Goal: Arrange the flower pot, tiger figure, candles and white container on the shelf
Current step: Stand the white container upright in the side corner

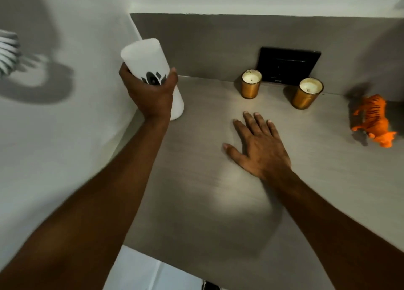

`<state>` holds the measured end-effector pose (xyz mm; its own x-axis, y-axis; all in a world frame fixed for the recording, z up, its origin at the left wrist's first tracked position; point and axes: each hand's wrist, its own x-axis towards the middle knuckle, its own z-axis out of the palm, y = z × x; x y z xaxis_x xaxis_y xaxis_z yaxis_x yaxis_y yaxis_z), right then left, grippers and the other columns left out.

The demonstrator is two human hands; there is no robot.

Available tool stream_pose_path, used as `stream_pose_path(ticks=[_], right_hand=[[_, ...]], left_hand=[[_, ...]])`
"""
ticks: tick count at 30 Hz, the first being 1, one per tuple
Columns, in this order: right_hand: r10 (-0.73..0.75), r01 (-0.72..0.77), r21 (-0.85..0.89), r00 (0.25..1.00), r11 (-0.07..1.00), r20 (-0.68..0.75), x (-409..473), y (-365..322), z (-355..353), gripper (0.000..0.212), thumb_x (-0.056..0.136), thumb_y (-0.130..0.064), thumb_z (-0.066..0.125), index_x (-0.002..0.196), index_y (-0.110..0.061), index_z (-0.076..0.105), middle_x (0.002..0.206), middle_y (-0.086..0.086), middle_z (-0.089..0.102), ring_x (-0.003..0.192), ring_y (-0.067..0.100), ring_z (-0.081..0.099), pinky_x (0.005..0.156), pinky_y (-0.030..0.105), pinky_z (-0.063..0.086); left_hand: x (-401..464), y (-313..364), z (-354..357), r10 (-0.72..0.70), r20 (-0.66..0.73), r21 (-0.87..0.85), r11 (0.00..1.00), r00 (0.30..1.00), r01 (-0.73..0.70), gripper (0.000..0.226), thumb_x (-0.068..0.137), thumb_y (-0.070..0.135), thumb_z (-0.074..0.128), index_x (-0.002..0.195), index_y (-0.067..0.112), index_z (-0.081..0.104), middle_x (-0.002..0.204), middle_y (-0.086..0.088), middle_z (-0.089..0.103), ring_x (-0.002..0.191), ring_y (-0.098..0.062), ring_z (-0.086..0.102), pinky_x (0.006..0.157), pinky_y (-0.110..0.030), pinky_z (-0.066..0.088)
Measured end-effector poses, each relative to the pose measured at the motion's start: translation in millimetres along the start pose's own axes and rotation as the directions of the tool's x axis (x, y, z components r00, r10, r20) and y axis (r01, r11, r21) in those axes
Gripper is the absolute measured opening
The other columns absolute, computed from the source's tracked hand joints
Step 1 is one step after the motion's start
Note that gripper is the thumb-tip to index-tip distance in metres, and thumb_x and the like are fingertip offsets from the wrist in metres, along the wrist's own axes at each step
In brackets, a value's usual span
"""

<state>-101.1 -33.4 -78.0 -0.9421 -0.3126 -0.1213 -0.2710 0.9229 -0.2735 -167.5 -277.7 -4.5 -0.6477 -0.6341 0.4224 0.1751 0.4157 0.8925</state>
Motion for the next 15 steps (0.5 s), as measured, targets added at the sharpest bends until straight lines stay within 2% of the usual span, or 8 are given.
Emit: stream_pose_path(ticks=[2, 6, 7, 9, 10, 12, 13, 15], right_hand=[[-0.007, 0.007, 0.008, 1.000, 1.000, -0.016, 1, 3, 2, 0.090, 0.091, -0.083, 0.016, 0.164, -0.031, 0.014, 0.176, 0.006, 0.004, 0.163, 0.028, -0.001, 0.129, 0.049, 0.000], [0.001, 0.001, 0.062, 1.000, 0.998, -0.024, -5, 4, -3, 0.083, 0.096, -0.074, 0.034, 0.163, -0.026, 0.024, 0.175, 0.006, 0.013, 0.163, 0.026, 0.006, 0.131, 0.047, 0.004], [0.021, -0.015, 0.114, 0.998, 0.993, -0.053, -10, 3, -6, 0.077, 0.098, -0.066, 0.043, 0.161, -0.024, 0.028, 0.173, 0.006, 0.020, 0.162, 0.025, 0.012, 0.132, 0.046, 0.006], [0.154, -0.102, 0.317, 0.978, 0.943, -0.142, -29, 3, -11, 0.067, 0.099, -0.040, 0.058, 0.158, -0.018, 0.036, 0.167, 0.008, 0.036, 0.156, 0.024, 0.028, 0.131, 0.040, 0.011], [0.253, -0.159, 0.433, 0.952, 0.887, -0.170, -45, 8, -11, 0.065, 0.098, -0.028, 0.061, 0.157, -0.014, 0.038, 0.163, 0.009, 0.042, 0.153, 0.025, 0.035, 0.130, 0.036, 0.014], [0.378, -0.215, 0.544, 0.902, 0.811, -0.207, -85, 25, -9, 0.059, 0.097, -0.017, 0.064, 0.152, -0.008, 0.047, 0.158, 0.013, 0.049, 0.150, 0.028, 0.042, 0.129, 0.034, 0.021], [0.407, -0.230, 0.547, 0.885, 0.805, -0.227, -106, 33, -6, 0.054, 0.097, -0.017, 0.066, 0.149, -0.006, 0.053, 0.156, 0.013, 0.053, 0.149, 0.029, 0.044, 0.129, 0.036, 0.024], [0.515, -0.288, 0.561, 0.802, 0.776, -0.302, -148, 63, -4, 0.044, 0.095, -0.018, 0.071, 0.137, -0.006, 0.065, 0.147, 0.012, 0.062, 0.145, 0.029, 0.051, 0.126, 0.041, 0.031]], left_hand=[[10, -5, 16, 0.007, -0.006, -0.016, 1.000, 1.000, -0.007, 0.099, 0.055, 0.028, 0.099, 0.133, -0.002, 0.046, 0.131, -0.017, 0.060, 0.118, -0.022, 0.062, 0.090, -0.003, 0.049], [7, -10, 25, 0.017, -0.039, 0.019, 1.000, 0.999, -0.016, 0.112, 0.052, 0.028, 0.101, 0.140, -0.003, 0.038, 0.132, -0.012, 0.054, 0.120, -0.022, 0.058, 0.093, -0.004, 0.048], [-6, -14, 24, -0.017, -0.033, 0.041, 0.999, 0.999, 0.018, 0.118, 0.052, 0.022, 0.102, 0.144, -0.005, 0.032, 0.135, -0.012, 0.050, 0.122, -0.023, 0.056, 0.098, -0.008, 0.048], [-45, -21, 12, -0.148, -0.021, 0.079, 0.986, 0.989, 0.149, 0.125, 0.056, 0.009, 0.100, 0.150, -0.008, 0.019, 0.146, -0.019, 0.040, 0.131, -0.033, 0.051, 0.112, -0.031, 0.049], [-70, -23, 4, -0.213, -0.011, 0.077, 0.974, 0.977, 0.213, 0.123, 0.060, 0.005, 0.098, 0.151, -0.008, 0.017, 0.149, -0.024, 0.037, 0.132, -0.036, 0.049, 0.115, -0.044, 0.046], [-122, -22, -8, -0.308, 0.046, 0.037, 0.951, 0.950, 0.306, 0.103, 0.068, 0.000, 0.093, 0.148, 0.002, 0.028, 0.144, -0.018, 0.043, 0.119, -0.027, 0.054, 0.111, -0.052, 0.048], [-148, -16, -15, -0.322, 0.120, 0.029, 0.947, 0.939, 0.321, 0.087, 0.072, -0.003, 0.089, 0.141, 0.012, 0.038, 0.135, -0.012, 0.051, 0.109, -0.019, 0.058, 0.107, -0.051, 0.052], [-207, 3, -12, -0.325, 0.349, 0.033, 0.942, 0.879, 0.335, 0.062, 0.078, -0.010, 0.081, 0.122, 0.023, 0.054, 0.113, -0.006, 0.064, 0.090, -0.004, 0.066, 0.095, -0.039, 0.058]])
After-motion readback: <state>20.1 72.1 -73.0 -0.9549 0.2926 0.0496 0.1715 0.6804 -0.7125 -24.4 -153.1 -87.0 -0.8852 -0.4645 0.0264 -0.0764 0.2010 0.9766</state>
